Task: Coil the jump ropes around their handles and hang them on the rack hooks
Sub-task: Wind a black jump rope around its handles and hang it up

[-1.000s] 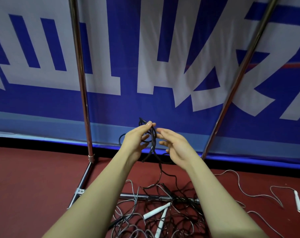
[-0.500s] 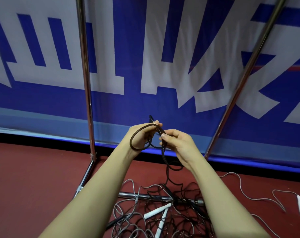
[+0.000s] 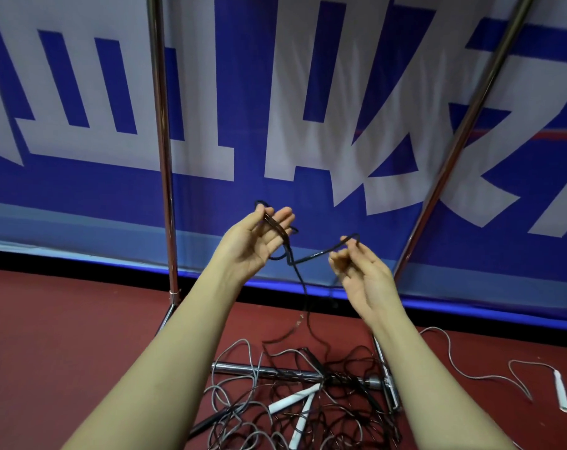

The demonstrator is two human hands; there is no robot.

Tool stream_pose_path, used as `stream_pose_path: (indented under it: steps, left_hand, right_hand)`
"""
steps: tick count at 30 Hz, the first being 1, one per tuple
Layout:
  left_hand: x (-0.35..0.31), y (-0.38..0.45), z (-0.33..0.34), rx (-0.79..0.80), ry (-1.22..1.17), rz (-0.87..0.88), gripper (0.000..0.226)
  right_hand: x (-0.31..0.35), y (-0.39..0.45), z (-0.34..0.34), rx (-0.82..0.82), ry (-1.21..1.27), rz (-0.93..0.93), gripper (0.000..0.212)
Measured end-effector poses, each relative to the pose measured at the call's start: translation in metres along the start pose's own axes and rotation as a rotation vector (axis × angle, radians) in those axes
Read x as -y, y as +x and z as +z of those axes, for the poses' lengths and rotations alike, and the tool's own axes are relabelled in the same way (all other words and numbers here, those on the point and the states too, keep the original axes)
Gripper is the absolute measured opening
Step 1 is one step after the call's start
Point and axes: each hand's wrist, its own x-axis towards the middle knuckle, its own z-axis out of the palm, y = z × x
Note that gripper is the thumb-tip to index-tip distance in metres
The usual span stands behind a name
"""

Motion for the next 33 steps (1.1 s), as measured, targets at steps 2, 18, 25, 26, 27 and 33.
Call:
stream_pose_path:
  steps: [2, 18, 25, 26, 27, 33]
  left_hand:
    - [-0.003, -0.001, -0.003, -0.027, -0.001, 0.031, 0.024]
    - [0.003, -0.02, 0.021, 0.134, -0.05, -0.084, 0.017]
    - [0.001, -0.023, 0.018, 0.192, -0.127, -0.134, 0.05]
    - [0.001, -0.023, 0.018, 0.194, -0.12, -0.137, 0.05]
    - [0.002, -0.023, 0.019, 0.194, -0.109, -0.131, 0.048]
    - [0.007, -0.014, 0.02, 0.118, -0.091, -0.008, 0.016]
  right_hand:
    - [0.007, -0.003, -0.005, 0.051, 0.02, -0.004, 0.019]
    - [-0.013, -0.004, 0.012, 0.086, -0.334, 0.01, 0.021]
    - [-0.009, -0.008, 0.023, 0.234, -0.207, 0.205, 0.04]
    - [-0.008, -0.009, 0.023, 0.262, -0.277, 0.238, 0.043]
    - [-0.008, -0.01, 0.024, 0.298, -0.336, 0.263, 0.044]
    - [-0.01, -0.014, 0.014, 0.503, -0.482, 0.285, 0.017]
